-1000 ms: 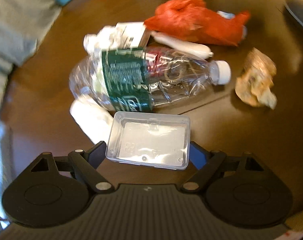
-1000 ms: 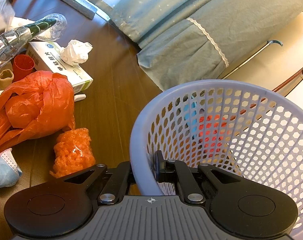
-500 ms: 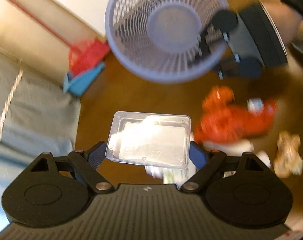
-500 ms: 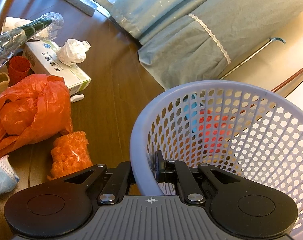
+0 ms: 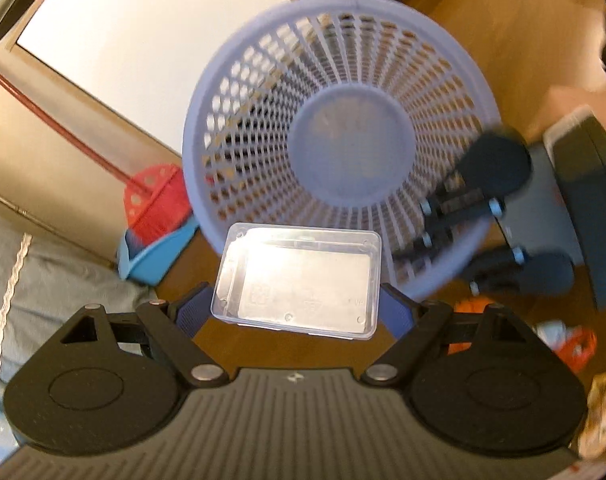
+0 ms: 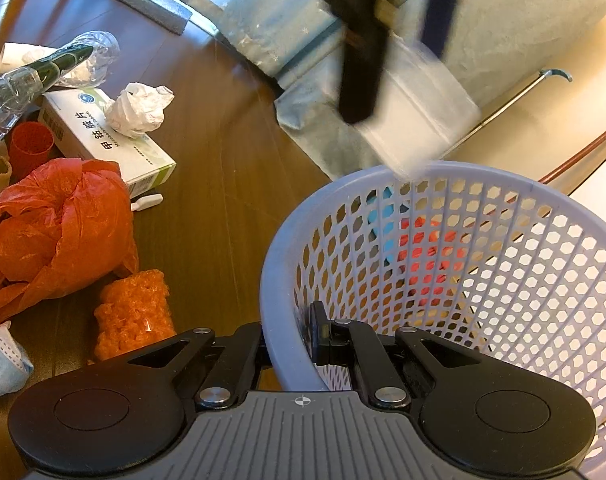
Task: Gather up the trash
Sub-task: 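Carry the tray over the wastebasket and open the left tool, then reach the left tool to the white paper tube and grasp it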
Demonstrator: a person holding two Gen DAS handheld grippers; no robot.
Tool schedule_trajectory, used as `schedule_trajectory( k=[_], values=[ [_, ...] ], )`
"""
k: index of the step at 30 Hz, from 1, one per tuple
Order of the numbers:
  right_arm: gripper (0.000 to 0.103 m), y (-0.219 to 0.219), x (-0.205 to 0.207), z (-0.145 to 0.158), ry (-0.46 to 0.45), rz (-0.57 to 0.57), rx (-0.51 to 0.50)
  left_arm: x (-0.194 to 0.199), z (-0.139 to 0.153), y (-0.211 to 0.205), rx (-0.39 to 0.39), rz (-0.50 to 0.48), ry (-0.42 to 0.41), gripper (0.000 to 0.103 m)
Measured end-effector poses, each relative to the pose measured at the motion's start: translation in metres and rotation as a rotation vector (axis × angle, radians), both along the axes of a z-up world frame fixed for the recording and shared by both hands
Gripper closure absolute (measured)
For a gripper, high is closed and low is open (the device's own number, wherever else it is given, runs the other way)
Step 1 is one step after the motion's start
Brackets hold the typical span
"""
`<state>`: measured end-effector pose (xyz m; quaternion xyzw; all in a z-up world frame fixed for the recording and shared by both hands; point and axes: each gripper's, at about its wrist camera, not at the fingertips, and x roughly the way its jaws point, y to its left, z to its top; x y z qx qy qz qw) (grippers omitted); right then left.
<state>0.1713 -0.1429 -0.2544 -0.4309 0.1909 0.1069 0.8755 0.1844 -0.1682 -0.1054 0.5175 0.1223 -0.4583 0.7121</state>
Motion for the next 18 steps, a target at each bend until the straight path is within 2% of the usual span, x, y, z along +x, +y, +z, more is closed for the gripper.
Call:
schedule_trajectory(
  k=[4, 5, 9, 12, 18],
  values=[
    [0.101, 0.001, 0.000, -0.001, -0.001, 0.000, 0.001, 0.001, 0.000, -0.030, -0.043, -0.045, -0.001, 0.016],
    [0.101, 0.001, 0.000, -0.001, -0.001, -0.001, 0.002, 0.001, -0.003, -0.038, -0.043, -0.052, -0.015, 0.011],
    [0.101, 0.001, 0.001, -0.001, -0.001, -0.004, 0.008, 0.003, -0.002, -0.050, -0.072, -0.032, -0.040, 0.009],
    [0.101, 0.001, 0.000, -0.001, 0.001, -0.004, 0.011, 0.007, 0.004, -0.040, -0.083, -0.009, -0.034, 0.008],
    [0.101, 0.000, 0.000, 0.001, -0.003, -0.010, 0.022, 0.014, 0.001, 0.012, -0.029, 0.077, -0.020, 0.008]
  ],
)
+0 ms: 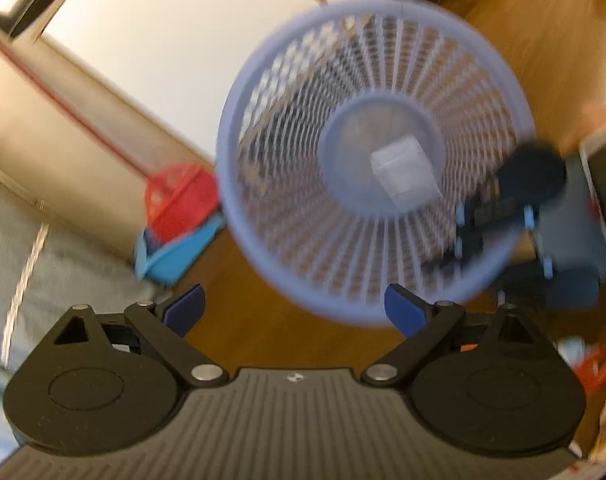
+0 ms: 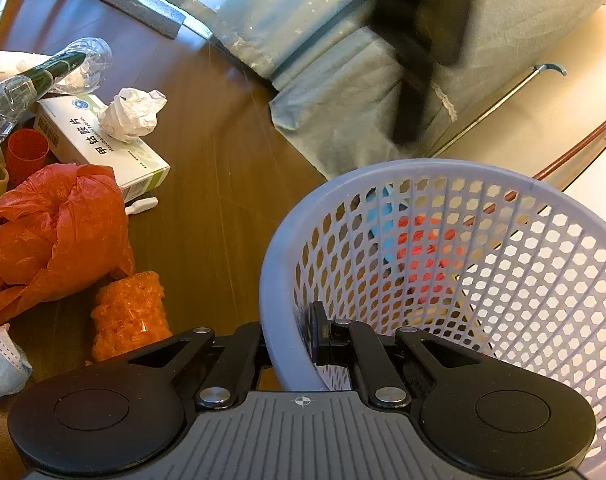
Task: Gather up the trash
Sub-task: 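Reach the left tool to the white paper tube and grasp it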
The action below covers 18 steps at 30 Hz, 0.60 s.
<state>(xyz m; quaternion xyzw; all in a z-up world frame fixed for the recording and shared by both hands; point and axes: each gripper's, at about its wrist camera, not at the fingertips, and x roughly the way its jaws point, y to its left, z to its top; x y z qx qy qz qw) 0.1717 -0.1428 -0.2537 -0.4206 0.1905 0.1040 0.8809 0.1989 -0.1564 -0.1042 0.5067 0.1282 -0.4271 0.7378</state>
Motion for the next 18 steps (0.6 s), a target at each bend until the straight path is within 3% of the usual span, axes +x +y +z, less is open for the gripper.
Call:
schedule_trajectory(
  k=[13, 18],
  values=[
    [0.101, 0.001, -0.003, -0.003, 0.007, 0.004, -0.013, 0.006, -0.054, 0.162, 0.143, 0.307, 0.081, 0.008],
    [0.101, -0.001, -0.005, -0.003, 0.007, 0.007, -0.024, 0.009, -0.081, 0.187, 0.124, 0.482, 0.234, 0.008]
  ],
)
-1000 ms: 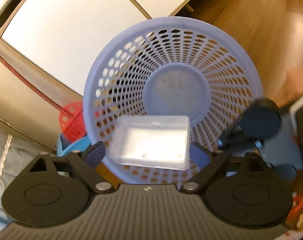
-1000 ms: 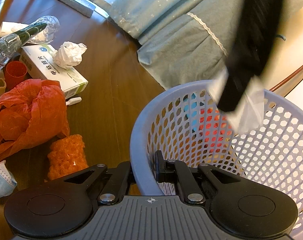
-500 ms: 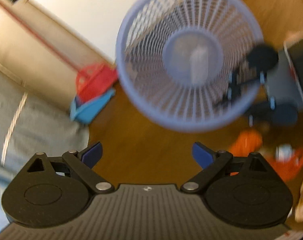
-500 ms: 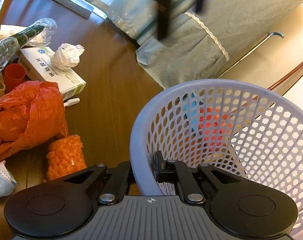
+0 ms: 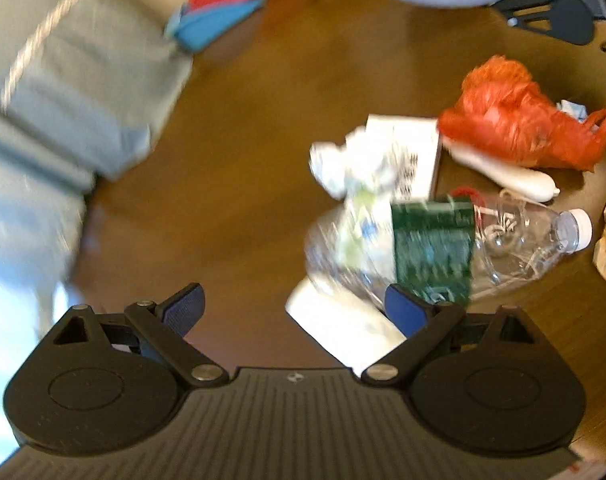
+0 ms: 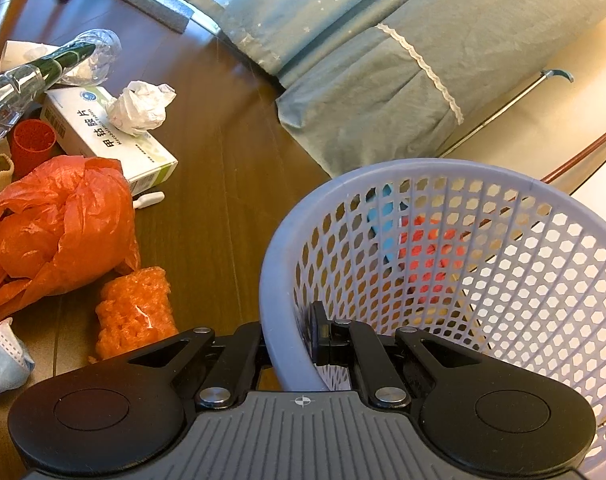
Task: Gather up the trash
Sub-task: 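Reach the left tool to the white paper tube and grasp it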
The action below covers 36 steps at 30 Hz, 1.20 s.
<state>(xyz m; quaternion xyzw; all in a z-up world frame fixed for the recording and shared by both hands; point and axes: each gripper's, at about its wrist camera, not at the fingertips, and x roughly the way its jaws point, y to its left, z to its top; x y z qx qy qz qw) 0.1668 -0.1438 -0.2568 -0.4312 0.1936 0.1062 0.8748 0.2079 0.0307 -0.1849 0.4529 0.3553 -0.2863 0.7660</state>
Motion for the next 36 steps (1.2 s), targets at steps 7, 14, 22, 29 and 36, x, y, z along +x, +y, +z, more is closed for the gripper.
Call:
schedule_trajectory(
  k=[7, 14, 22, 29, 36],
  values=[
    [0.101, 0.001, 0.000, 0.000, 0.002, 0.005, -0.013, 0.024, -0.035, 0.014, -0.138, 0.316, 0.214, 0.018],
    [0.101, 0.001, 0.000, 0.001, 0.002, 0.006, -0.016, 0.042, -0.056, 0.032, -0.228, 0.553, 0.375, 0.041],
    [0.101, 0.001, 0.000, 0.001, 0.003, 0.006, -0.018, 0.039, -0.058, 0.045, -0.231, 0.593, 0.408, 0.059],
    [0.101, 0.002, 0.000, 0.000, 0.003, 0.006, -0.023, 0.020, -0.041, 0.043, -0.080, 0.457, 0.292, 0.060],
    [0.101, 0.002, 0.000, -0.001, 0.003, 0.007, -0.023, 0.010, -0.016, 0.036, -0.001, 0.330, 0.133, 0.060]
  ],
)
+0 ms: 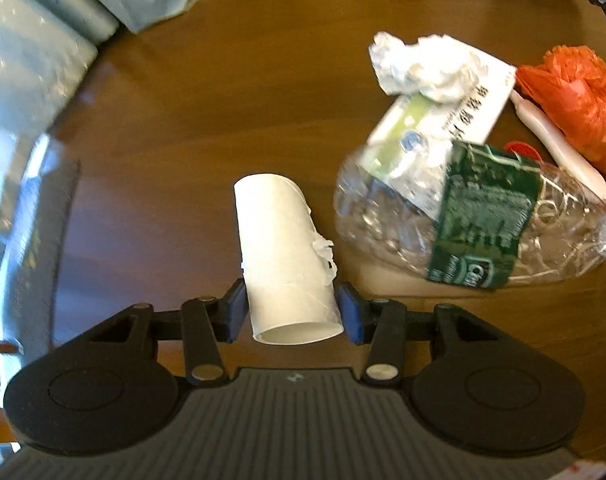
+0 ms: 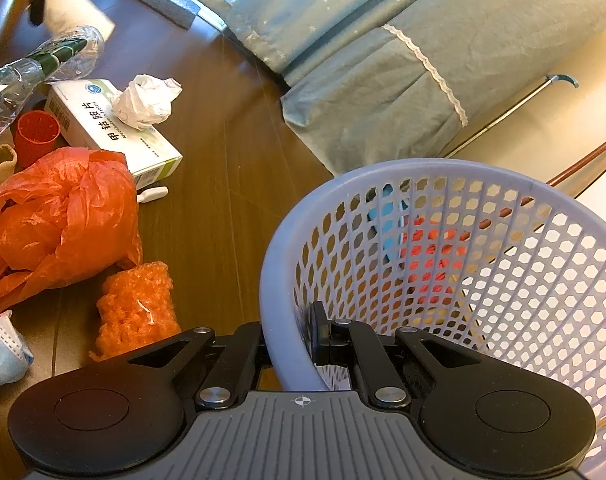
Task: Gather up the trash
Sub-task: 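Reach the left tool to the white paper tube and grasp it, then carry the paper tube over the wastebasket and release it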
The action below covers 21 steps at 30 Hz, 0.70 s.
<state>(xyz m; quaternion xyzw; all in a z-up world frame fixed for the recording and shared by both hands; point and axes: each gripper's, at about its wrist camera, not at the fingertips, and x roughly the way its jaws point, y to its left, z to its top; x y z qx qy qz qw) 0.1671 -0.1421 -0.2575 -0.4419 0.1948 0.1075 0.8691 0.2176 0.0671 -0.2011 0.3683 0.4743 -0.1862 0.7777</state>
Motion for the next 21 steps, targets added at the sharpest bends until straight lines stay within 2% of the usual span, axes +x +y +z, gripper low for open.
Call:
schedule_trajectory(
  k=[4, 7, 11, 15, 21],
  values=[
    [0.101, 0.000, 0.000, 0.000, -0.001, -0.001, 0.001, 0.004, 0.008, -0.002, 0.009, -0.053, -0.071, 0.060],
    [0.101, 0.000, 0.000, 0.000, -0.001, -0.001, 0.001, 0.010, 0.026, -0.016, -0.007, -0.100, -0.120, 0.060],
    [0.101, 0.001, 0.000, -0.001, 0.000, -0.001, -0.001, 0.001, 0.056, -0.051, -0.059, -0.207, -0.168, 0.060],
    [0.101, 0.001, -0.001, -0.002, 0.002, 0.000, -0.007, -0.016, 0.085, -0.099, -0.120, -0.359, -0.202, 0.060],
    [0.101, 0.003, -0.004, -0.003, 0.004, 0.001, -0.010, -0.033, 0.099, -0.175, -0.170, -0.577, -0.220, 0.060]
  ],
)
